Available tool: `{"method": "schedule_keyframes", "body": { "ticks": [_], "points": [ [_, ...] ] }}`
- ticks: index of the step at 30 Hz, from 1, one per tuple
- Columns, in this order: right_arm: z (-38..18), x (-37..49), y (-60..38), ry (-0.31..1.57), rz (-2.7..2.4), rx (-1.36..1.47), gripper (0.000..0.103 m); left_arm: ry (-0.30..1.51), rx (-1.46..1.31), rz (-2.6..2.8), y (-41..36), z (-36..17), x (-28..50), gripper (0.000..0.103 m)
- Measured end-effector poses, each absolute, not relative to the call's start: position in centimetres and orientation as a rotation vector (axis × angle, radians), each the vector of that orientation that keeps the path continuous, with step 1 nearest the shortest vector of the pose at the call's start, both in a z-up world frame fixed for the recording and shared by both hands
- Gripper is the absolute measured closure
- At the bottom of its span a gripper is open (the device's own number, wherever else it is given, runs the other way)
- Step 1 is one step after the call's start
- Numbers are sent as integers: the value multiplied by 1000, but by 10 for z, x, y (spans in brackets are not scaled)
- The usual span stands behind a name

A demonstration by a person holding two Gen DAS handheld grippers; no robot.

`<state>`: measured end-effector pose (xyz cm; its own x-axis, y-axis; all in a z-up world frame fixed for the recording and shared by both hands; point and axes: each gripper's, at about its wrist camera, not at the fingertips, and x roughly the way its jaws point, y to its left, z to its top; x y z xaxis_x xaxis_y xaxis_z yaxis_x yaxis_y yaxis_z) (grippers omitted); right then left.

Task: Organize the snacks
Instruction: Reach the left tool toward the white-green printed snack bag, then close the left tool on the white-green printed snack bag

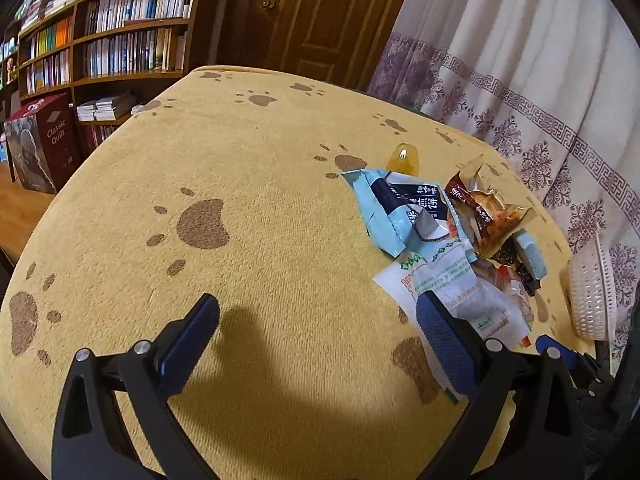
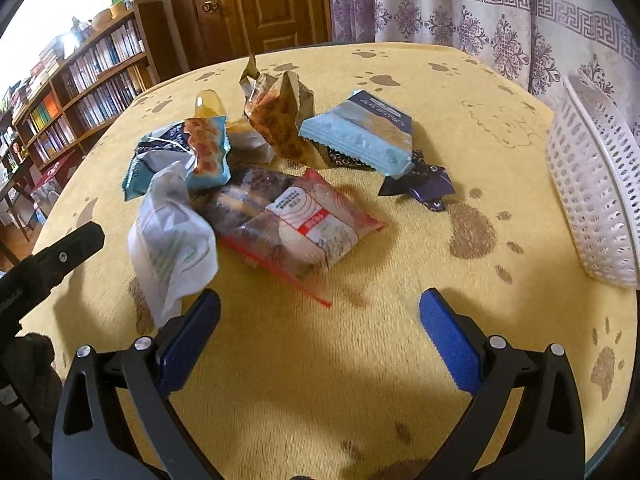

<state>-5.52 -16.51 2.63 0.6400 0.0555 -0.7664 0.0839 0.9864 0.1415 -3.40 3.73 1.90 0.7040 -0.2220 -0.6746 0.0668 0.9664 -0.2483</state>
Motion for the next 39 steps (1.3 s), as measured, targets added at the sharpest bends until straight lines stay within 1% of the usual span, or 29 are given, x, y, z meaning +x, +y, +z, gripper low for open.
{"method": "schedule_keyframes", "body": {
  "ticks": [9, 17, 25, 33, 37, 39],
  "points": [
    [42, -83, -180, 797, 21, 213, 2, 737, -206, -179, 36, 30, -49, 5],
    [44, -90, -203, 788, -9, 282, 2, 721, -178, -242, 15, 46, -54, 5],
    [41, -94, -208, 790, -26, 287, 2, 806, -165, -242, -19, 42, -33, 5],
    [36, -94, -205, 794, -18, 269, 2, 890, -232, -229, -29, 30, -5, 5],
    [34, -93, -203, 802, -14, 272, 2, 939, -254, -247, -32, 21, 5, 15],
    [34, -93, -203, 803, -11, 271, 2, 945, -246, -245, -34, 18, 5, 17]
  ]
}}
